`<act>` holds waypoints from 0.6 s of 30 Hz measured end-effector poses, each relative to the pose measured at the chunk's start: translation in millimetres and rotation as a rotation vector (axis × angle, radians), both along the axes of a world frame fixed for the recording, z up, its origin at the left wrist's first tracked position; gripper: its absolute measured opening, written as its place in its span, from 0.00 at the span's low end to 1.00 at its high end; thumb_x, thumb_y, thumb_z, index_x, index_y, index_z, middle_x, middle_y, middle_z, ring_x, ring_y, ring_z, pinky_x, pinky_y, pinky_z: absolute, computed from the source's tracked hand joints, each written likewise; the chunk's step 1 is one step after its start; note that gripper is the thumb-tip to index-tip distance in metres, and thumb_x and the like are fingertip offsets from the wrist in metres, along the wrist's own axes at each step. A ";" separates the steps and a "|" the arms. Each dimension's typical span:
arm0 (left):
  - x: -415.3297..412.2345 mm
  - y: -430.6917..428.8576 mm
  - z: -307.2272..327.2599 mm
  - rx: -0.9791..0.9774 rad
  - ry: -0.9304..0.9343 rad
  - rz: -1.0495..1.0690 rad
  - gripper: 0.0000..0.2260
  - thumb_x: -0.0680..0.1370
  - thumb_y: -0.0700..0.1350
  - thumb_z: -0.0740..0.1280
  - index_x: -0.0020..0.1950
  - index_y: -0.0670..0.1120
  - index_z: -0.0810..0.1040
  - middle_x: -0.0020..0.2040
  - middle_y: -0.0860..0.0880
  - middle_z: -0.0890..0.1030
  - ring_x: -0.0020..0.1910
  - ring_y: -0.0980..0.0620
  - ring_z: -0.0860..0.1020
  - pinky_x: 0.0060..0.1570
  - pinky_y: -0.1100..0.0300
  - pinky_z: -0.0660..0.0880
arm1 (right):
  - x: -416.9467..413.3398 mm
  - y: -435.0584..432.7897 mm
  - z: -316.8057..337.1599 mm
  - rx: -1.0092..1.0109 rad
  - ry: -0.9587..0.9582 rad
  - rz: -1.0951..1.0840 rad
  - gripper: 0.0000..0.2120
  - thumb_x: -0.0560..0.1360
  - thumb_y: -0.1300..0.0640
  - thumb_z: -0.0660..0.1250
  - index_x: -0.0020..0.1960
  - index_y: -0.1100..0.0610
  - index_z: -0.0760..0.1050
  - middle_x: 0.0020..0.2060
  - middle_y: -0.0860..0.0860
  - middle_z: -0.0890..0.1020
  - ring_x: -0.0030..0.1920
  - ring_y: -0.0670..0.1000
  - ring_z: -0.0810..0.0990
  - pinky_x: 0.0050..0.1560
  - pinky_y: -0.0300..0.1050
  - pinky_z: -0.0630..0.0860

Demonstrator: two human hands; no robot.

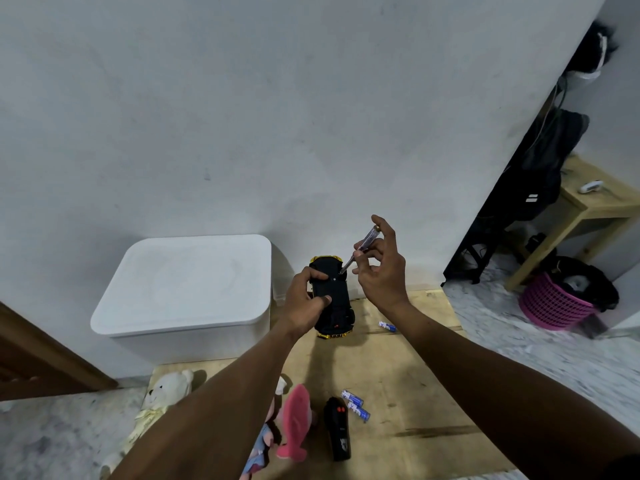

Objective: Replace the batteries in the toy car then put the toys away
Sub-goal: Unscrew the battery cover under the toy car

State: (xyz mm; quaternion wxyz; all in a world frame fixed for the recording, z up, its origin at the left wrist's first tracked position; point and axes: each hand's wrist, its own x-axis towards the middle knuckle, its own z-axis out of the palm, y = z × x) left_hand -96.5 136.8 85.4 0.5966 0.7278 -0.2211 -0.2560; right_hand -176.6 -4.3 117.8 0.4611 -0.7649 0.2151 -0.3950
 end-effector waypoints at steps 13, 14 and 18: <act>4.1 0.1 -2.7 -0.022 0.014 0.005 0.17 0.72 0.30 0.67 0.51 0.51 0.75 0.61 0.42 0.77 0.42 0.45 0.79 0.41 0.50 0.80 | 2.0 4.7 1.9 -0.012 -0.006 0.033 0.36 0.76 0.70 0.62 0.74 0.39 0.60 0.47 0.51 0.80 0.44 0.53 0.84 0.40 0.52 0.85; 4.5 0.2 -3.2 -0.022 0.015 0.002 0.17 0.72 0.30 0.67 0.51 0.51 0.75 0.61 0.42 0.76 0.42 0.45 0.79 0.41 0.50 0.80 | 2.3 4.6 1.8 -0.012 -0.005 0.033 0.36 0.76 0.71 0.62 0.74 0.39 0.60 0.47 0.51 0.80 0.44 0.53 0.84 0.39 0.51 0.85; 6.0 0.6 -4.0 -0.023 0.018 0.001 0.17 0.72 0.30 0.66 0.52 0.51 0.75 0.60 0.41 0.77 0.45 0.37 0.81 0.43 0.44 0.81 | 2.6 4.0 1.3 0.001 -0.012 0.034 0.36 0.76 0.71 0.61 0.74 0.40 0.61 0.48 0.52 0.81 0.44 0.52 0.84 0.39 0.49 0.85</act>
